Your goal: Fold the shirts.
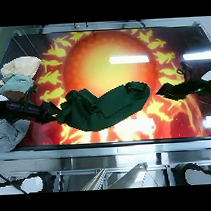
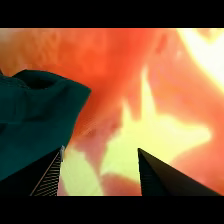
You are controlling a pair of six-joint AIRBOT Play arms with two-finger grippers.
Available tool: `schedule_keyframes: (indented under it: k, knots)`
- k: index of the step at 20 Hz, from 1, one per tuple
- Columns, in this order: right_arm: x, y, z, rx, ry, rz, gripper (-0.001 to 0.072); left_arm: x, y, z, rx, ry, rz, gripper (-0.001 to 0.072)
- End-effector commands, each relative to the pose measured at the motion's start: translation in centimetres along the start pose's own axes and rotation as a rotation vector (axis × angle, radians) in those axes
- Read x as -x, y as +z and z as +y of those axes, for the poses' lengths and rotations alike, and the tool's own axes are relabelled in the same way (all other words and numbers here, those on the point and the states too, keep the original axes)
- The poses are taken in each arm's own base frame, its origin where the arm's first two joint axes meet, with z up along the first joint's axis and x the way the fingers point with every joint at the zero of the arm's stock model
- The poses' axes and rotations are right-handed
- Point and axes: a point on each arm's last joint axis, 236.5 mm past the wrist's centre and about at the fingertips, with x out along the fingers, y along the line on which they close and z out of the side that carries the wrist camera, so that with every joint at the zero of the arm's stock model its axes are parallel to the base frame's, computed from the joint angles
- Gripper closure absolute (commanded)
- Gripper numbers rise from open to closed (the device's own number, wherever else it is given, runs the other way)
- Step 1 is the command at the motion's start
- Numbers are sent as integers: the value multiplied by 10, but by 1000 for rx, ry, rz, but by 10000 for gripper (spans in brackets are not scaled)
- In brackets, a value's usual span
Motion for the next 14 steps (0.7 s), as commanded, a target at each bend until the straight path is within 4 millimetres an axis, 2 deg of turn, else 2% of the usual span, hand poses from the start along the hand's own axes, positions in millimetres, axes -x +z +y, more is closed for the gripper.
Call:
schedule_keyframes:
  k: [1, 2, 3, 7, 8, 9, 10, 12, 14]
  knots:
    - [-35, -1, 19, -43, 197, 27, 211, -21, -29, 24, 92, 36, 50, -7]
    - [-42, -2, 24, -56, 226, 35, 267, -25, -30, 26, 93, 41, 51, -7]
    - [-49, -4, 28, -50, 236, 46, 278, -29, -30, 23, 85, 40, 49, -7]
    - [-82, -17, 36, -39, 217, 86, 278, -47, -12, -8, 8, -20, -4, 11]
    - [-87, -16, 44, -45, 240, 86, 373, -53, -12, -13, -8, -17, 1, 23]
    - [-86, -14, 52, -29, 268, 79, 507, -56, -13, -17, -25, -16, 12, 267]
    - [-79, -13, 66, 3, 324, 83, 694, -55, -14, -24, -47, -25, 31, 702]
    - [-48, -11, 95, 66, 435, 100, 690, -40, -10, -53, -104, -93, 57, 698]
    - [7, -7, 127, 159, 528, 83, 690, -6, 3, -103, -190, -210, 25, 699]
